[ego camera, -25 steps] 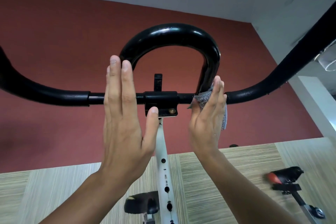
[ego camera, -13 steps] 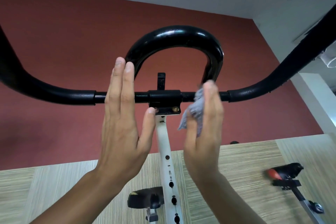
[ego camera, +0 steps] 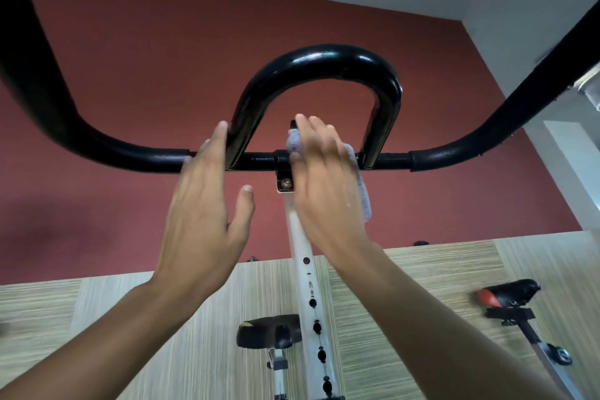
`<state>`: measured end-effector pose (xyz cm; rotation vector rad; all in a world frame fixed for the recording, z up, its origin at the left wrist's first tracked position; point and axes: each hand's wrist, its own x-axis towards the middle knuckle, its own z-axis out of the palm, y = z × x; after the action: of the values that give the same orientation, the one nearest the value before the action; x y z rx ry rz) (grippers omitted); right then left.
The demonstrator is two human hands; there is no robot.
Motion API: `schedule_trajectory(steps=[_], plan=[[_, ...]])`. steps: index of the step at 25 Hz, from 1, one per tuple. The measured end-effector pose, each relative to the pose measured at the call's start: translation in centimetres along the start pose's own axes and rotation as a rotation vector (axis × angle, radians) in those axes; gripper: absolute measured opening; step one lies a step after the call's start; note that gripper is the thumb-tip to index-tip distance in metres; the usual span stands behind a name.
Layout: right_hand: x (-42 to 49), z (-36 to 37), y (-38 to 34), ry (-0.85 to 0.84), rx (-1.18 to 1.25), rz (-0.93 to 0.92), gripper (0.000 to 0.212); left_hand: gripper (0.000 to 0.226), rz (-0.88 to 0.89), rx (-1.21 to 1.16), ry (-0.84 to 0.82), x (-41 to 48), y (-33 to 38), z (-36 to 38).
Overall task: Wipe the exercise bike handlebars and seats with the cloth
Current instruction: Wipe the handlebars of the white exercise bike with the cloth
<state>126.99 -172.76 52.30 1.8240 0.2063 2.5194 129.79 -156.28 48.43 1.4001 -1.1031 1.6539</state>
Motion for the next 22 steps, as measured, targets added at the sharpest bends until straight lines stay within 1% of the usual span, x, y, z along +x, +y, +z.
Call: schedule_trajectory(steps=[2, 4, 7, 8, 10, 12, 14, 16, 17, 19, 21, 22], plan=[[0.4, 0.2, 0.3, 0.036, -0.029, 0.029, 0.050, 0.068, -0.004, -0.016, -0.024, 0.0, 0.4, -0.9], [0.6, 0.6, -0.2, 0.057, -0.006, 0.077, 0.050, 0.072, -0.001, -0.026, -0.059, 0.4, 1.0, -1.8], [-0.2, -0.9, -0.5, 0.025, 0.121, 0.014, 0.048, 0.075, 0.020, -0.040, -0.080, 1.2, 2.3, -2.8], [-0.9, -1.9, -0.5, 0.045, 0.183, 0.006, 0.046, 0.075, 0.031, -0.049, -0.078, 1.5, 2.8, -3.0], [-2.3, -4.8, -1.3, 0.133, 0.317, -0.039, 0.043, 0.074, 0.060, -0.079, -0.058, 2.1, 4.1, -3.5], [-3.0, -7.7, -3.0, 0.231, 0.386, -0.154, 0.048, 0.073, 0.088, -0.102, -0.040, 2.5, 5.1, -3.9], [-2.0, -10.1, -4.3, 0.334, 0.373, -0.221, 0.045, 0.073, 0.102, -0.105, -0.040, 2.5, 5.7, -4.1], [0.5, -11.2, -4.3, 0.418, 0.305, -0.169, 0.042, 0.074, 0.113, -0.107, -0.046, 2.4, 6.1, -4.2], [1.9, -11.2, -4.4, 0.418, 0.266, -0.115, 0.041, 0.075, 0.116, -0.110, -0.048, 2.4, 6.2, -4.3], [3.5, -10.9, -4.5, 0.329, 0.230, -0.045, 0.042, 0.075, 0.121, -0.117, -0.049, 2.4, 6.5, -4.4], [3.9, -10.7, -3.5, 0.257, 0.301, -0.016, 0.042, 0.075, 0.117, -0.119, -0.053, 2.5, 6.7, -4.4], [3.9, -10.7, -2.9, 0.236, 0.382, 0.053, 0.042, 0.075, 0.111, -0.122, -0.059, 2.6, 6.8, -4.5]])
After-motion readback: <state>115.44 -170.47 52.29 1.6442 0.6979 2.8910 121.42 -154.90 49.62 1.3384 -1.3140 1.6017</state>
